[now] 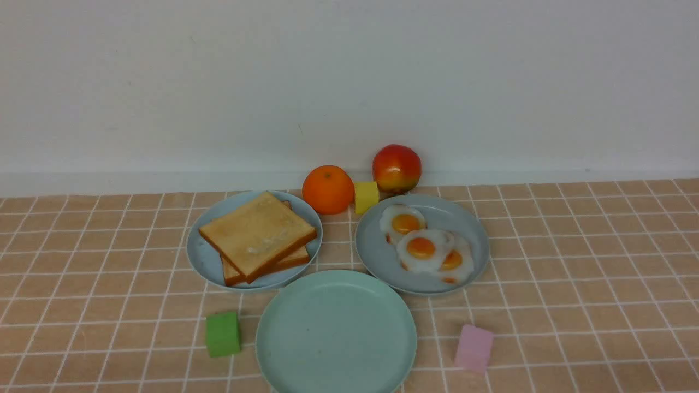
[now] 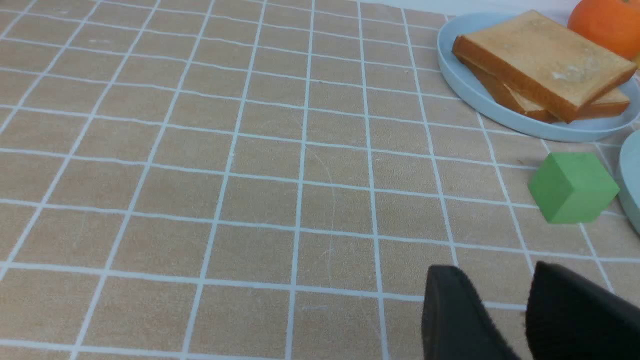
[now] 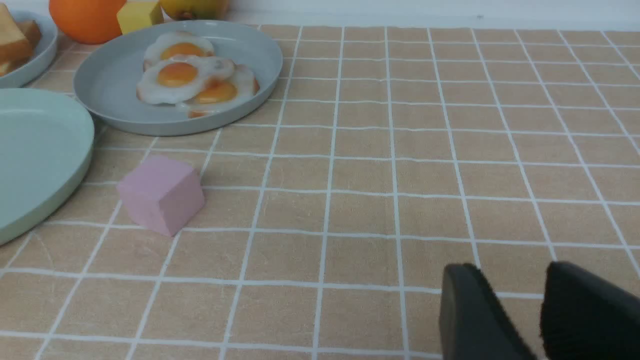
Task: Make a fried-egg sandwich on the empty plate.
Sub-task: Use the left arm to grab a slice of bread
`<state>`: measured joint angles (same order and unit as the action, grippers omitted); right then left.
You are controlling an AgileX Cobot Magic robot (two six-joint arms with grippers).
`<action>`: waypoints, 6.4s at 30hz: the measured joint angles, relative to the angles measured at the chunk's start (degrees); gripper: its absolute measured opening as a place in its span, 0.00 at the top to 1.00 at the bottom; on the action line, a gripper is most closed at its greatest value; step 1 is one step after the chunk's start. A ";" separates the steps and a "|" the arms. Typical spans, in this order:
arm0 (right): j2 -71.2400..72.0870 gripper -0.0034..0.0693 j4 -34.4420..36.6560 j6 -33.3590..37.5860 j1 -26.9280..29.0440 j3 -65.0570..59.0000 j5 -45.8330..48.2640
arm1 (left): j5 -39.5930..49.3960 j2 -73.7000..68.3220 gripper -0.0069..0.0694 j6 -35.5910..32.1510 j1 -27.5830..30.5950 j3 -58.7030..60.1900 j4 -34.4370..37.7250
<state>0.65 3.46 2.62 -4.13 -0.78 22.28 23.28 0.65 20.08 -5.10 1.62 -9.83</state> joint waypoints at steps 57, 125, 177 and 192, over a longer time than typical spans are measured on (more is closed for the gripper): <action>0.00 0.62 -0.05 0.00 0.00 0.00 0.00 | 0.05 0.00 0.60 -1.35 0.00 0.00 -1.55; -50.37 0.62 18.20 -5.25 0.00 47.74 24.34 | 7.34 -70.63 0.60 16.16 -0.11 -47.06 21.17; -53.71 0.62 40.51 19.76 0.00 47.43 30.16 | -1.75 -113.38 0.60 -4.75 -0.11 -74.26 38.95; -53.71 0.62 40.51 19.76 0.00 47.43 30.10 | -0.31 -112.64 0.60 -4.75 -0.11 -74.30 37.89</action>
<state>-53.06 43.98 22.38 -4.13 46.65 52.37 22.98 -111.99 15.34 -5.21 -72.68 28.07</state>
